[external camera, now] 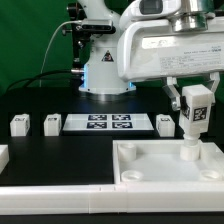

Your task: Assemble one leg

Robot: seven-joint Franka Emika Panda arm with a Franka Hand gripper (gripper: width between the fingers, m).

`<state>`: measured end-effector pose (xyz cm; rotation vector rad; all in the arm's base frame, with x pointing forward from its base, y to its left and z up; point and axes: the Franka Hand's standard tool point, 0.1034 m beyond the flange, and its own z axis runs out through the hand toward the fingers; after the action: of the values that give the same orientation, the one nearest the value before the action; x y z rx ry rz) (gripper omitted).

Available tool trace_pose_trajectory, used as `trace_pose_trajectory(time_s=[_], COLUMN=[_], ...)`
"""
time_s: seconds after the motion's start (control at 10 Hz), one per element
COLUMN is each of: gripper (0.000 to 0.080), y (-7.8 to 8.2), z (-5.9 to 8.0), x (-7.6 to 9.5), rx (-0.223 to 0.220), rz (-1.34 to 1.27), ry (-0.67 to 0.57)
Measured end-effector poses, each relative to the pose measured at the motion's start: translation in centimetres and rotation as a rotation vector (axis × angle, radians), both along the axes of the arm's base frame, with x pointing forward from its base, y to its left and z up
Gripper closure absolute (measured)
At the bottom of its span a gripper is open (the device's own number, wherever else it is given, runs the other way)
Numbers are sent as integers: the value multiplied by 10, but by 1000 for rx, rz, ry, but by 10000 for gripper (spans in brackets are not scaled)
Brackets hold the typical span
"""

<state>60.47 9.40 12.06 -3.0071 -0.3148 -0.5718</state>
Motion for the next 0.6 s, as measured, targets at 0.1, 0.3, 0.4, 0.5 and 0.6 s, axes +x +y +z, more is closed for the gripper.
trace_pose_trajectory(time_s=[0.1,0.3,0.4,0.5,0.6], gripper=[505,505,505,505,505], y=[0,0,-1,-1,2], z=[-2,-5,-4,-5,-5], x=[3,6,7,7,6], rx=[-1,-2,-2,-2,12], rz=[6,13,13,14,-12], ry=[-12,-61,-94,-89,-92])
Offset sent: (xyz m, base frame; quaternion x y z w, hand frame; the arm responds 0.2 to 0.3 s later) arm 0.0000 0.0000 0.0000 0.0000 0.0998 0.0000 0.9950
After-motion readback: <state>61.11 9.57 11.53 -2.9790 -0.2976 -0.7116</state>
